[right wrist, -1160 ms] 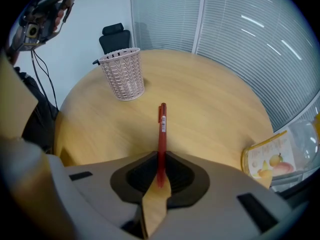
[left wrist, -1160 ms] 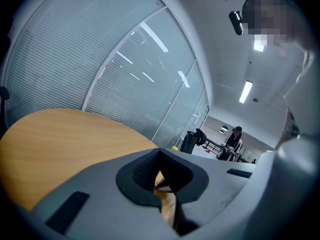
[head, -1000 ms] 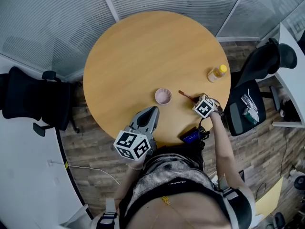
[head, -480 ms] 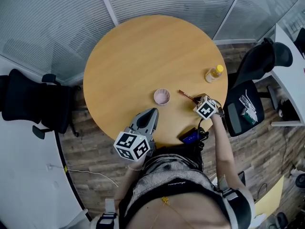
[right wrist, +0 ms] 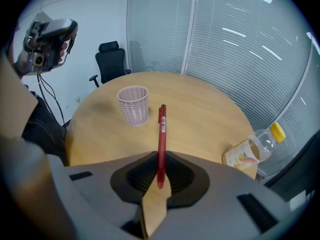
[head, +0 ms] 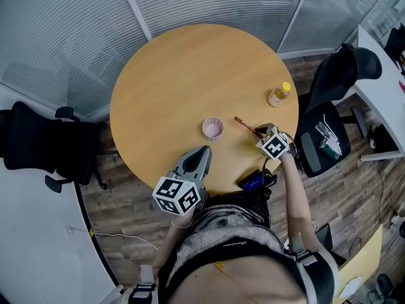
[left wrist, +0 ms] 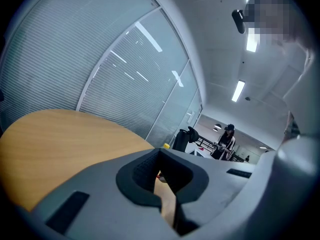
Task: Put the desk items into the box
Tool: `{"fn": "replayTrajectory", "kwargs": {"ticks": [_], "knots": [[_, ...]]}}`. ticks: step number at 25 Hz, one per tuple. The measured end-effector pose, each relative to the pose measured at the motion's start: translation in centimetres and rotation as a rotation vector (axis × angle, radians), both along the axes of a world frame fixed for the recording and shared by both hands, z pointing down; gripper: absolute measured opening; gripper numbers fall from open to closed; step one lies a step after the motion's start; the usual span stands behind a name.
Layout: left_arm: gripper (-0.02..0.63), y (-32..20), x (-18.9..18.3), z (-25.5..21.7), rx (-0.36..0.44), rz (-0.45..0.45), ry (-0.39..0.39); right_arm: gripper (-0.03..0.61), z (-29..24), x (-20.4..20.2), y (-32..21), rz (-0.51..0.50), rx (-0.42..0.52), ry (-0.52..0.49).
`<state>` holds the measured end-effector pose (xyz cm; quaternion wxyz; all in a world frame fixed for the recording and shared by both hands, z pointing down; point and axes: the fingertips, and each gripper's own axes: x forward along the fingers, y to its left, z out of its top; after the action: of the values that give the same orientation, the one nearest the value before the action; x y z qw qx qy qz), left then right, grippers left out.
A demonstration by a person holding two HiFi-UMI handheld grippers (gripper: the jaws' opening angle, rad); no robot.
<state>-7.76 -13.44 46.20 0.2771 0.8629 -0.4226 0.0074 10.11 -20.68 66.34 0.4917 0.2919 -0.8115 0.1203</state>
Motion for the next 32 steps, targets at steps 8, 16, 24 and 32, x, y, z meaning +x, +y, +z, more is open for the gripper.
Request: {"fn": "replayTrajectory", "kwargs": {"ticks": [8, 16, 24, 32], "knots": [[0.002, 0.6, 0.1, 0.3, -0.002, 0.027, -0.005, 0.061, -3.4, -1.4, 1.1, 0.05, 0.048, -0.087], [0.002, 0.9, -0.1, 0.9, -0.013, 0.032, -0.007, 0.061, -7.9, -3.8, 1.7, 0.072, 0.123, -0.194], [0.002, 1.2, -0.6, 1.8, -0.034, 0.012, -0.016, 0.061, -11.4, -6.5, 2.2, 0.061, 0.175, -0.299], [0.002, 1.3, -1.1, 1.8, -0.033, -0.016, -0.023, 0.061, -12.7, -8.6, 2.7, 0.042, 0.185, -0.378]]}}
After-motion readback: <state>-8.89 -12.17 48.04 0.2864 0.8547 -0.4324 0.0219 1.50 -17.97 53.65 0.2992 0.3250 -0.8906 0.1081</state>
